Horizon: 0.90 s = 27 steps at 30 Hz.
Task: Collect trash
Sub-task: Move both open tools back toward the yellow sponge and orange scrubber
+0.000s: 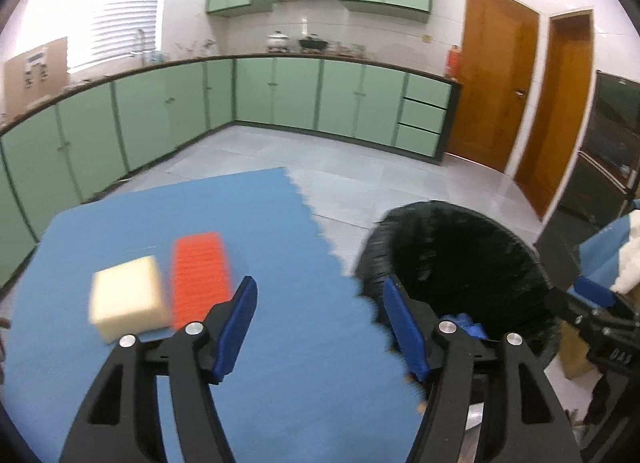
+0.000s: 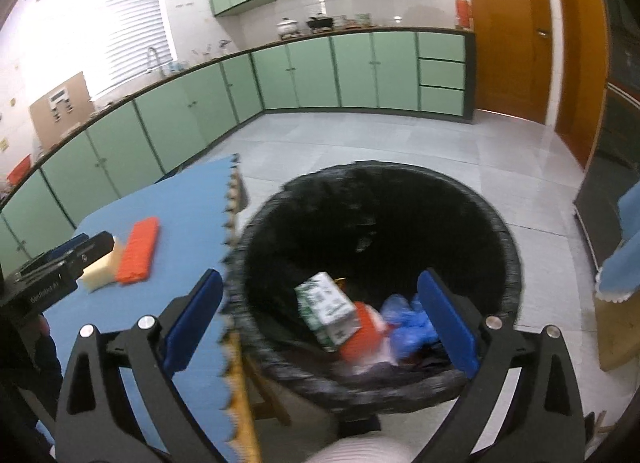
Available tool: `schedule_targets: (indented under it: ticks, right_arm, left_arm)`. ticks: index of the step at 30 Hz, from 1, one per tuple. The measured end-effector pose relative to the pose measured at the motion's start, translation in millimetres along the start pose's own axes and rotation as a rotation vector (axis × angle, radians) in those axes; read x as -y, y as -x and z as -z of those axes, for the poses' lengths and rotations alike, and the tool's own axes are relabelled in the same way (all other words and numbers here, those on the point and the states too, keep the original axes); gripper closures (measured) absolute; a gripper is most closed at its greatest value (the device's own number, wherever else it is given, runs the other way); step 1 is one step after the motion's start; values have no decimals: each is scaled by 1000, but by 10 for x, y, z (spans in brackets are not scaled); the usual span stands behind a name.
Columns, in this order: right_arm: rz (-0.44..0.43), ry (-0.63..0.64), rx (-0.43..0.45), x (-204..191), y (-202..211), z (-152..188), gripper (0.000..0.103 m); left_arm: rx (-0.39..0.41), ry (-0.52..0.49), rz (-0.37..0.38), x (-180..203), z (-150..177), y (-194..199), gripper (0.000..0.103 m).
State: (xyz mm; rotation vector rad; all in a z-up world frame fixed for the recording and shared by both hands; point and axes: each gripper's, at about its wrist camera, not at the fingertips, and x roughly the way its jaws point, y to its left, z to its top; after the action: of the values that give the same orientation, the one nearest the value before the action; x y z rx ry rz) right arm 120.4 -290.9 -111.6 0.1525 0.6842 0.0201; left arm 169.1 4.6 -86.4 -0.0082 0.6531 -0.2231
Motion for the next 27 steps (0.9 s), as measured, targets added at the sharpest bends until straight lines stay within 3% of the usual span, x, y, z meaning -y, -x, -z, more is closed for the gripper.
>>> schedule_targets:
  ticks: [11, 27]
  right_arm:
    - [-109, 111, -14, -862, -167, 13, 8]
    - [-199, 183, -50, -1688, -738, -39, 8]
  left_arm:
    - [9, 69, -183, -928, 271, 295, 38]
    - [-1, 148, -301, -1578, 456, 354, 38]
